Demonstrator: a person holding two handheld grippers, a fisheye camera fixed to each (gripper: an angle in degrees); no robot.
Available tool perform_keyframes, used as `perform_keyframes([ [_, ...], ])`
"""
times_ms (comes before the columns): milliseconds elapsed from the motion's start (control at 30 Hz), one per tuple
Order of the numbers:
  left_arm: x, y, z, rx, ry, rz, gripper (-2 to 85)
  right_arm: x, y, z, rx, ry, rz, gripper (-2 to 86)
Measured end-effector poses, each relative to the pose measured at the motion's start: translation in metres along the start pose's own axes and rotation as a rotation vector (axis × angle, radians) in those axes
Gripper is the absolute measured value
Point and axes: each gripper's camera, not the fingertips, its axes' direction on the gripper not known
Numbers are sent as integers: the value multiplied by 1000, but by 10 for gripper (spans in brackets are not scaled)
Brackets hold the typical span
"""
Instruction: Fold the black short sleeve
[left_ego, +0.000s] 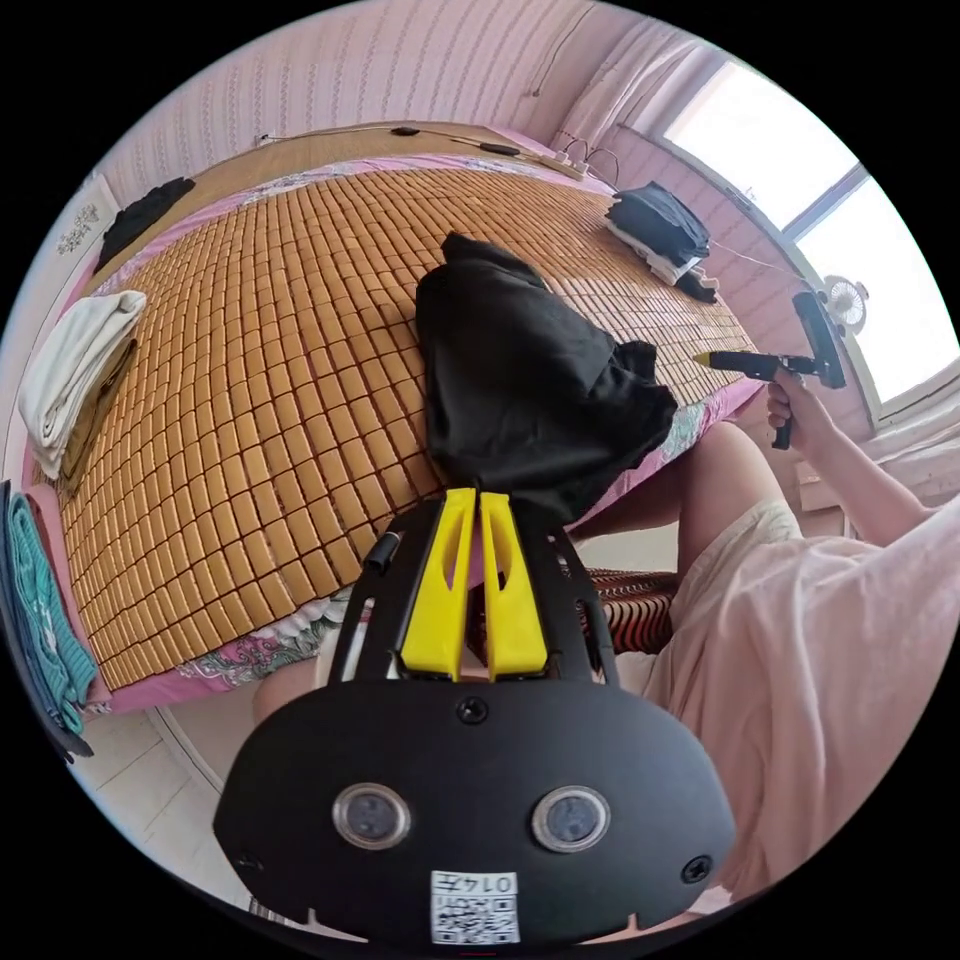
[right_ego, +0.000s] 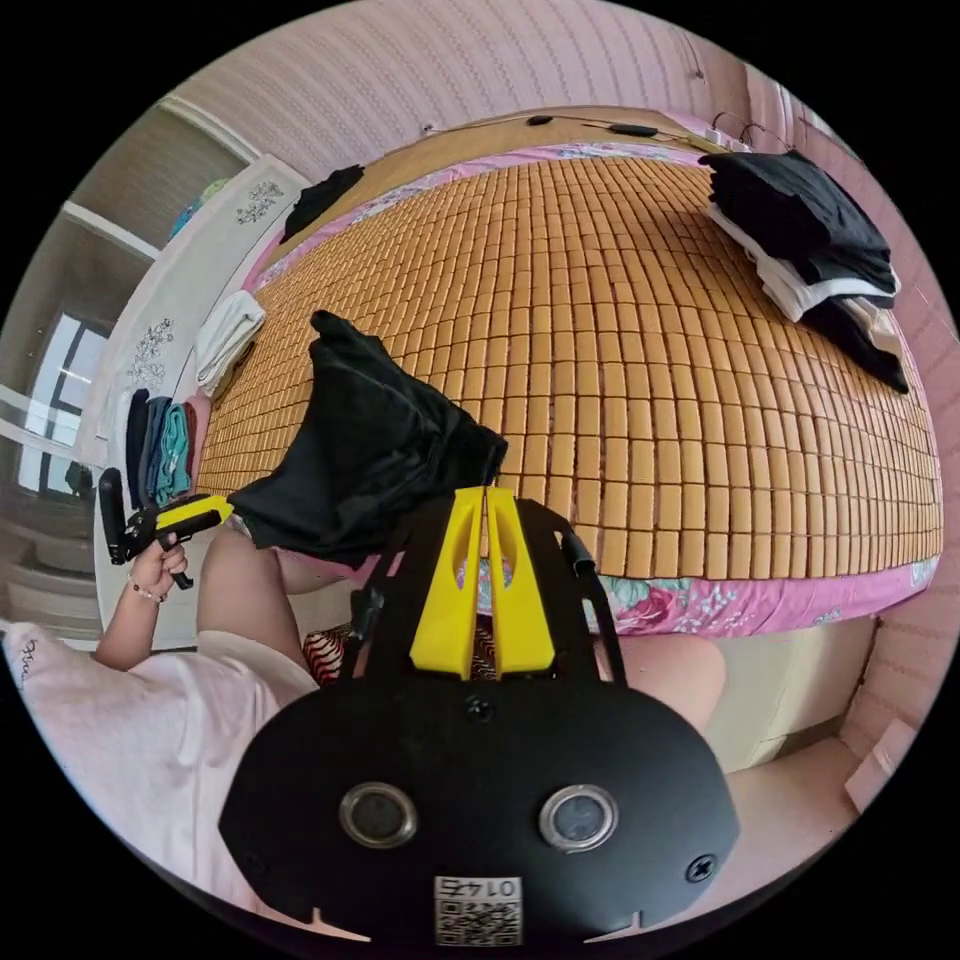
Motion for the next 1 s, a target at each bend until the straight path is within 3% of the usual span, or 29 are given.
perform_keyframes([
  [167, -12, 6, 19, -83, 12, -58, -10, 22, 43, 18, -27, -34, 61, 64],
  [400, -19, 9, 10, -62, 16, -92, -10, 2, 19, 60, -24, 8, 0, 129],
  [500, -23, 10, 8, -57, 28, -118, -10, -2, 15, 93, -71, 23, 23, 103],
  [600, -22, 11, 1, -19, 41, -94, -10, -3, 36, 101, -33, 70, 61, 21],
  [700, -22, 8, -10, 17, 62, -96, -10, 9, 52, 101, -64, -32, 42, 7],
  [867, -20, -38, -77, 259, 130, -25, -10, 51, 73, 23, 207, -221, 86, 1],
  [1000, 3, -66, -124, 440, 156, 47, -10, 88, 116, -10, 323, -140, 246, 1],
])
